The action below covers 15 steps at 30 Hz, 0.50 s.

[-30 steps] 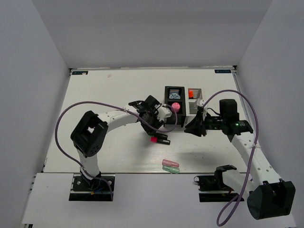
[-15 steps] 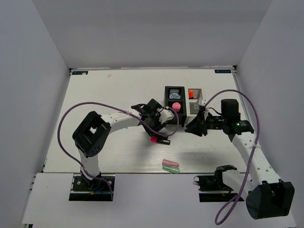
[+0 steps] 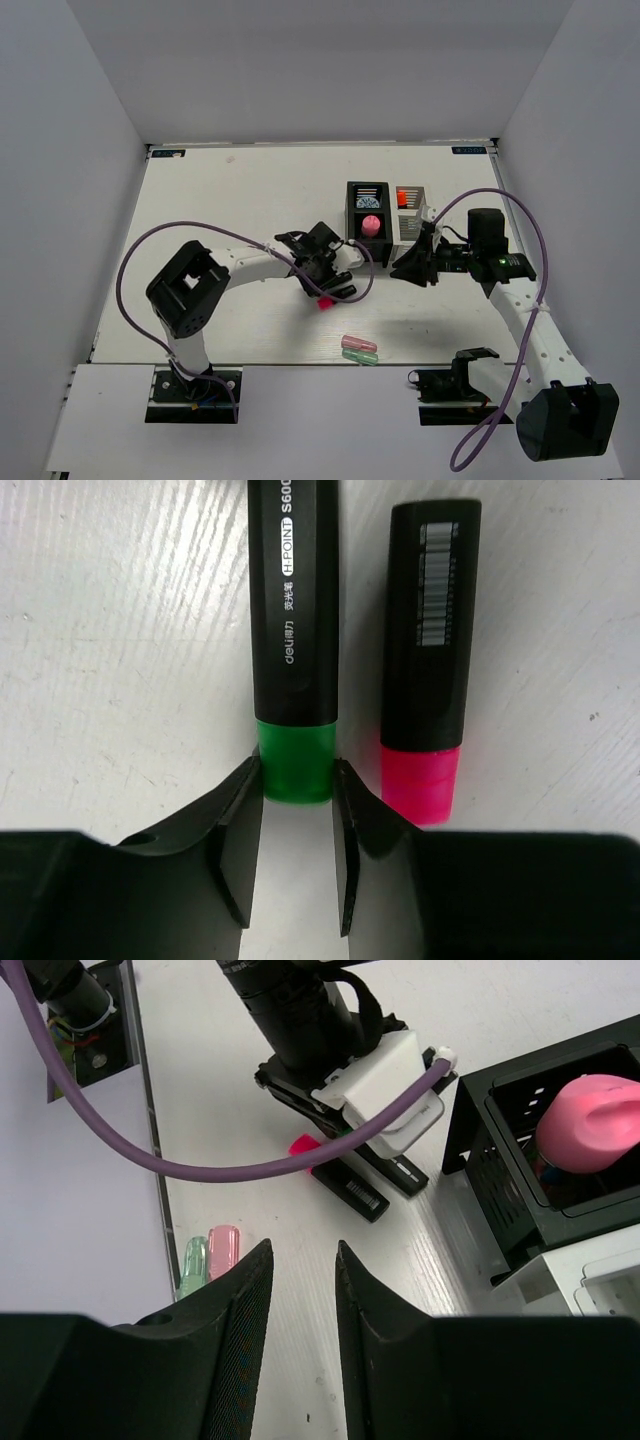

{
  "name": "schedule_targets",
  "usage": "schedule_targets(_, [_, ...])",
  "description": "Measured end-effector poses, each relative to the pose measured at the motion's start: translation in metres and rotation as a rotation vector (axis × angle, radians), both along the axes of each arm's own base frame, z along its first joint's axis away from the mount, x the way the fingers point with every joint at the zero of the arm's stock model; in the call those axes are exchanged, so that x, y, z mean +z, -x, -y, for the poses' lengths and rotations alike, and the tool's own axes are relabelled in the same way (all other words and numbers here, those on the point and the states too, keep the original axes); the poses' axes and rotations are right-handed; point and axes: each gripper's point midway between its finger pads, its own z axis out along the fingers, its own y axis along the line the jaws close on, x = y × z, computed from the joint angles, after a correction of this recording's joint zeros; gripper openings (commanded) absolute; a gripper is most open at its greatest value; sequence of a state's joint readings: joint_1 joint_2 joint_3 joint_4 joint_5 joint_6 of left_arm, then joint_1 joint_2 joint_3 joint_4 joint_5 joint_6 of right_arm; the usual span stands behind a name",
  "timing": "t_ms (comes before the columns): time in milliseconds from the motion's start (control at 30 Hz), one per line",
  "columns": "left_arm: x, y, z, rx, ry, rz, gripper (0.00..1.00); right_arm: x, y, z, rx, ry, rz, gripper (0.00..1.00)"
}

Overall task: Sort the stationery into containers
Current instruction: Grab a piece of stationery with the left arm

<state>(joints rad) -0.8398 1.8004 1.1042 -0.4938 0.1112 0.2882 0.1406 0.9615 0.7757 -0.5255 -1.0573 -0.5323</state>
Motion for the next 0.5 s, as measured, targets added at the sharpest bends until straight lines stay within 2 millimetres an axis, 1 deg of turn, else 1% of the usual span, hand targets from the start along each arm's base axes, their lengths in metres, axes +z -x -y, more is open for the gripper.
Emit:
schedule_targets(167, [0.000,0.008,-0.009,0.000,-0.006,-0.006,0.19,0.000,0.000,0.001,-0.002,-0.002,-0.001,0.35])
schedule_targets(200, [0.000,0.011,-0.011,0.001,-0.009,-0.008,0.16,0.000,-0.001,0.001,-0.003,-0.003,-0.001,0.35])
schedule_targets(233, [0.000,0.014,-0.014,0.003,-0.011,-0.011,0.10,0.001,0.000,0.001,-0.003,-0.004,-0.002,0.35])
schedule_targets(367, [0.000,0.028,-0.031,0.019,-0.027,-0.027,0.00,0.001,0.000,0.001,-0.003,-0.007,-0.003,0.36])
schedule_targets(467, [0.000,0.040,-0.045,0.037,-0.040,-0.040,0.00,0.001,0.000,0.001,0.001,-0.011,-0.005,0.36])
schedule_targets(500, [0.000,0.044,-0.050,0.044,-0.049,-0.048,0.02,0.001,0.000,0.001,0.001,-0.012,-0.006,0.36])
